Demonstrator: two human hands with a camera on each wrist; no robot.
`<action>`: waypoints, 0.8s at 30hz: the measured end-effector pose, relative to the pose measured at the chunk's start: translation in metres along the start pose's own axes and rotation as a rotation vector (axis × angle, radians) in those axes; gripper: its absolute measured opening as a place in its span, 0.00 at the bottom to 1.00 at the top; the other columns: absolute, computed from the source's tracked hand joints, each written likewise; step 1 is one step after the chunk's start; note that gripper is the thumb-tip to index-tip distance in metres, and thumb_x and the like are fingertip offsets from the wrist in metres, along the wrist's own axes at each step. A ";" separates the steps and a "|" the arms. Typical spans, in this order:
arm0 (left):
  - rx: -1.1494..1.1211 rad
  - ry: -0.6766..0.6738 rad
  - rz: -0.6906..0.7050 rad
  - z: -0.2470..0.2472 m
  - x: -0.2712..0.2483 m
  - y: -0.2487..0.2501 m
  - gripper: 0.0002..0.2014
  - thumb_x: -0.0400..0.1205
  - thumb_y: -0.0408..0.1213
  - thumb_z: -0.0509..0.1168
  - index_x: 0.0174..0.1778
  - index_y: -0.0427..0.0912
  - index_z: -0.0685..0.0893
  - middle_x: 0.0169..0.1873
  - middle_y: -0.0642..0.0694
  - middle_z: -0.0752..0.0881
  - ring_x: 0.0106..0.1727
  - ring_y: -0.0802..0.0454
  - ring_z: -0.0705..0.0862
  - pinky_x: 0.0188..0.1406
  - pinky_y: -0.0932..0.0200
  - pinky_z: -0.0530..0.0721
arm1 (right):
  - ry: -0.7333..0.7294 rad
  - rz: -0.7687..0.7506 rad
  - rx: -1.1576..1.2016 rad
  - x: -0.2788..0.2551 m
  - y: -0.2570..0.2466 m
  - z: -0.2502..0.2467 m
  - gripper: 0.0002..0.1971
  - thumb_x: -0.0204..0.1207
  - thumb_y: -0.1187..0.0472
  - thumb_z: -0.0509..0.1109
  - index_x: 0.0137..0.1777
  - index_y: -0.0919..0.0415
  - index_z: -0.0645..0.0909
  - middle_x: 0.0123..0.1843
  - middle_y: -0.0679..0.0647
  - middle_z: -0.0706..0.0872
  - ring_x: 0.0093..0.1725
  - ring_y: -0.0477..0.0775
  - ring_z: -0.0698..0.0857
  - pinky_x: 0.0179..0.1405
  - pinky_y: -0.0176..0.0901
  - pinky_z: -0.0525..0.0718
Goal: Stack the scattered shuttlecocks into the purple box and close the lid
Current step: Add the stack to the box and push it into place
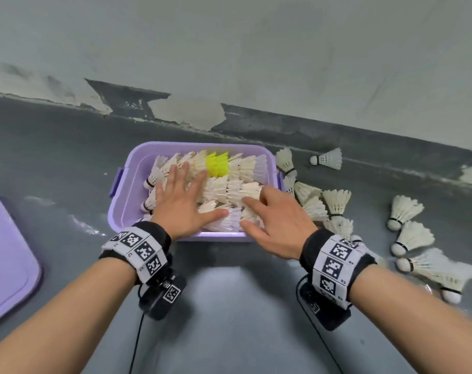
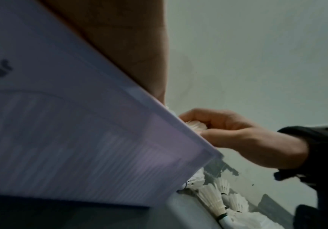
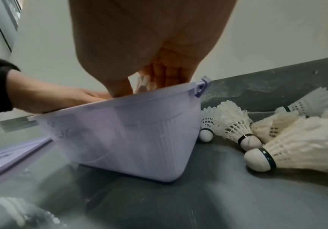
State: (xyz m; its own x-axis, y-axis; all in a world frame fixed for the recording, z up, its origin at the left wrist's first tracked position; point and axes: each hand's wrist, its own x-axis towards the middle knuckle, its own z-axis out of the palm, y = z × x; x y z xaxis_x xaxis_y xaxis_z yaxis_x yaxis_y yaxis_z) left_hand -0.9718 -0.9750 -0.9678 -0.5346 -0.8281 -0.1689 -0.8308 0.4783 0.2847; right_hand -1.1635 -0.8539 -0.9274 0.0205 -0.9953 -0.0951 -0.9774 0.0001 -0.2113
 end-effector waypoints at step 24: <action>-0.239 0.662 -0.375 -0.052 -0.087 -0.156 0.18 0.80 0.39 0.65 0.63 0.34 0.77 0.60 0.35 0.79 0.64 0.36 0.73 0.64 0.54 0.65 | 0.343 -0.146 0.397 0.090 -0.178 0.031 0.18 0.73 0.55 0.58 0.55 0.63 0.82 0.59 0.63 0.79 0.58 0.67 0.76 0.62 0.59 0.76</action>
State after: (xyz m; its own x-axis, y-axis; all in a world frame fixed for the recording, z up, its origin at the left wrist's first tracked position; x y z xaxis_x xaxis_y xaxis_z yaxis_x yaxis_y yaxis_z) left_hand -0.7874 -0.9928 -0.9491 0.0397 -0.9591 0.2802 -0.8411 0.1194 0.5276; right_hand -0.9807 -0.9408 -0.9286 0.0152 -0.9622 0.2719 -0.8134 -0.1700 -0.5563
